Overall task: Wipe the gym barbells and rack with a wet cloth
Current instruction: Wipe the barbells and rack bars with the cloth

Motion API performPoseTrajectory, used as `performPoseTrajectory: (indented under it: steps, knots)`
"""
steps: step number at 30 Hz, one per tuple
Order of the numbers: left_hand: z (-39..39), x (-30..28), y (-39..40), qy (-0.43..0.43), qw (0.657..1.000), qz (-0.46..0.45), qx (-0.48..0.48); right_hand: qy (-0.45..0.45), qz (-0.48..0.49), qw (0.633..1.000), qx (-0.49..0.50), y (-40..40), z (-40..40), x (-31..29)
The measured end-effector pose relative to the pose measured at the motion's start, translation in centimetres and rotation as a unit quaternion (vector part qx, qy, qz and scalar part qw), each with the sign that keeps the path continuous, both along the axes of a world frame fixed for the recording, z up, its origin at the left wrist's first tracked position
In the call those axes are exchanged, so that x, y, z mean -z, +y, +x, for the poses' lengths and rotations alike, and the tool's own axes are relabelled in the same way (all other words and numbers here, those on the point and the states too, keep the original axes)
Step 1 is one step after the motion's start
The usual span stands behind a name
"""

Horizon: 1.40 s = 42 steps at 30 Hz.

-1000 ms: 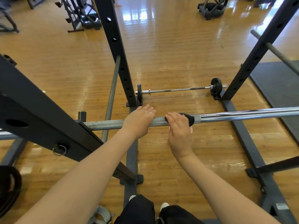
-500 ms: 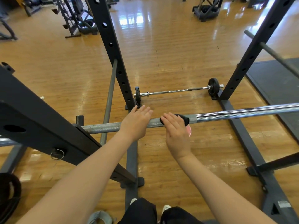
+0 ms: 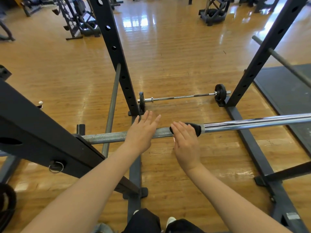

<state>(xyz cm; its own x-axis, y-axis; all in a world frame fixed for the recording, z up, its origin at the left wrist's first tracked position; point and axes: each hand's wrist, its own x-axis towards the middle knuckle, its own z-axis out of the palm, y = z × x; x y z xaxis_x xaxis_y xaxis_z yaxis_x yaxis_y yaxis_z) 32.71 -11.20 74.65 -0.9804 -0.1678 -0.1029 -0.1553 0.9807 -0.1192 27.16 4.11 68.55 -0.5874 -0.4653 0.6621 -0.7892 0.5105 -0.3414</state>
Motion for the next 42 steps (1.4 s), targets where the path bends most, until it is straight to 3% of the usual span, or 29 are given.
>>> performPoseTrajectory:
  steps: [4,7,10,15,22,26,30,37,42]
  knots:
    - [-0.7,-0.7,-0.4,-0.061,0.996,0.067,-0.002,0.033,0.047,0.997,-0.06,2.4,-2.0,-1.0]
    - [-0.8,-1.2,-0.6,-0.076,0.994,0.081,0.004,-0.008,-0.011,1.0,0.009,2.7,-2.0,-1.4]
    - [-0.5,-1.1,-0.4,-0.047,0.996,0.07,-0.001,-0.016,-0.027,0.999,0.013,0.1,-0.2,-1.1]
    - [-0.4,-1.0,-0.3,-0.031,0.998,0.058,-0.009,0.013,0.052,0.997,-0.064,0.1,0.0,-1.7]
    - [-0.2,-1.0,-0.1,-0.013,0.998,0.056,-0.01,-0.006,-0.043,0.998,0.038,2.3,-1.1,-1.0]
    - [0.0,-0.8,0.0,0.015,0.999,0.039,-0.008,-0.005,-0.025,0.999,-0.028,-1.6,1.3,-1.1]
    - [0.4,-0.5,0.1,0.048,0.999,0.008,0.009,0.02,0.028,0.997,-0.064,-0.2,0.4,-1.4]
    - [0.8,0.1,0.2,0.136,0.988,-0.048,0.049,-0.027,-0.04,0.998,0.035,2.8,-1.5,-0.8]
    - [0.5,-0.5,0.3,0.028,0.999,-0.023,0.028,-0.049,-0.011,0.999,-0.011,-1.0,1.4,-1.5]
